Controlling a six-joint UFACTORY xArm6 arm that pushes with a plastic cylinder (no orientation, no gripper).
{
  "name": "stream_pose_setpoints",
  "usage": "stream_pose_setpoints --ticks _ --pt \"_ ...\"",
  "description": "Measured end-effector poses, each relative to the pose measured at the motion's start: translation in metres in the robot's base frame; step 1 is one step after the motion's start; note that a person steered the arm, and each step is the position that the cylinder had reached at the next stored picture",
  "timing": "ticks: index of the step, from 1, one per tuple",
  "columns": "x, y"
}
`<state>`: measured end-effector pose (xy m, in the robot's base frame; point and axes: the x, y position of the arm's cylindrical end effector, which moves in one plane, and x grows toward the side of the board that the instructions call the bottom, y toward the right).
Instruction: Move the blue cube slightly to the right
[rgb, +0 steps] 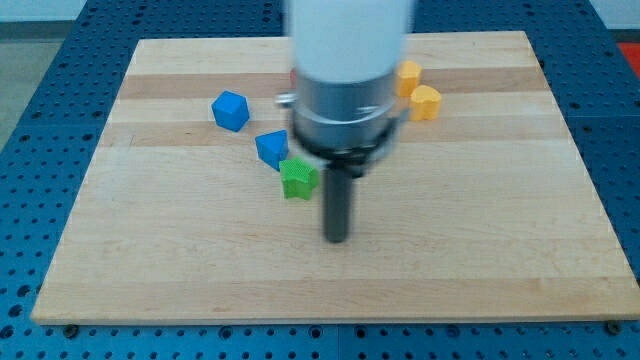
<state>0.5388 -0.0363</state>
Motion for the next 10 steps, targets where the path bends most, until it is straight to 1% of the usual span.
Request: stream_pose_setpoints --ticks 1,2,3,4,6,7,8,10 --pt "-0.022 -0.102" --pt "-0.071 -0.189" --pt "-0.137 -0.238" --pt "-0.181 -0.222" --pt "-0.181 -0.192" --pt "-0.181 -0.162" --pt "-0.181 -0.162" --pt "-0.186 -0.126"
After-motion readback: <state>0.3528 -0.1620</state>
